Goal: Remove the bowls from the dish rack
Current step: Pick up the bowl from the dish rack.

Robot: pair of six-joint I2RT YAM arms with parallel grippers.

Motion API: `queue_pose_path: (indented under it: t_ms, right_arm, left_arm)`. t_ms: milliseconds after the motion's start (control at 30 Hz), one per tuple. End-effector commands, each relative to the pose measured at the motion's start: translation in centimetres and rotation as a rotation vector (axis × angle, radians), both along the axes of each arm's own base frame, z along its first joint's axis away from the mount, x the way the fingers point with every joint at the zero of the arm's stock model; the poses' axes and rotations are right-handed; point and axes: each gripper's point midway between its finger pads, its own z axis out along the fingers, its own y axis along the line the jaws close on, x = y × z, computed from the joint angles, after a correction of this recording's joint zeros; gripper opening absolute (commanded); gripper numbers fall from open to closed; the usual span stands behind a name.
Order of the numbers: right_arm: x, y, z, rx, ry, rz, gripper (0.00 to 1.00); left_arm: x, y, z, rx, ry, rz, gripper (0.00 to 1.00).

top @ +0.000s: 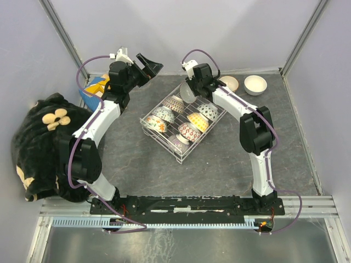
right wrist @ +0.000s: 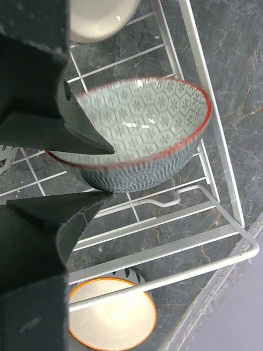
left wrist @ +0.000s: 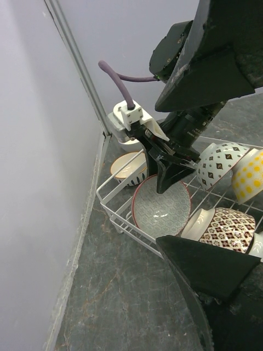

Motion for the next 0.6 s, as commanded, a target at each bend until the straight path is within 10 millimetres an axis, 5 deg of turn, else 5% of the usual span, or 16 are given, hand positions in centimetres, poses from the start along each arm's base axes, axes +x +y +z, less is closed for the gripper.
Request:
queue_pose_path:
  t_ms: [0,400,567]
  right_arm:
    - [0.97,0.37,1.14,0.052,-0.011,-0.014,0.41]
    - [1.52,-0.54,0.65,0.083,0.023,-0.048,0.36]
    - [1.5,-0.57,0.31,0.08,0.042,-0.052,0.25]
  left_arm:
    - [0.42,-0.19,2.09,-0.035,-0.054,-0.016,1.0]
    - [0.39,-0.2,2.02,-0.037,-0.052,-0.017,0.99]
    - [0.38,-0.2,2.17,-0.037,-0.055,-0.018,0.99]
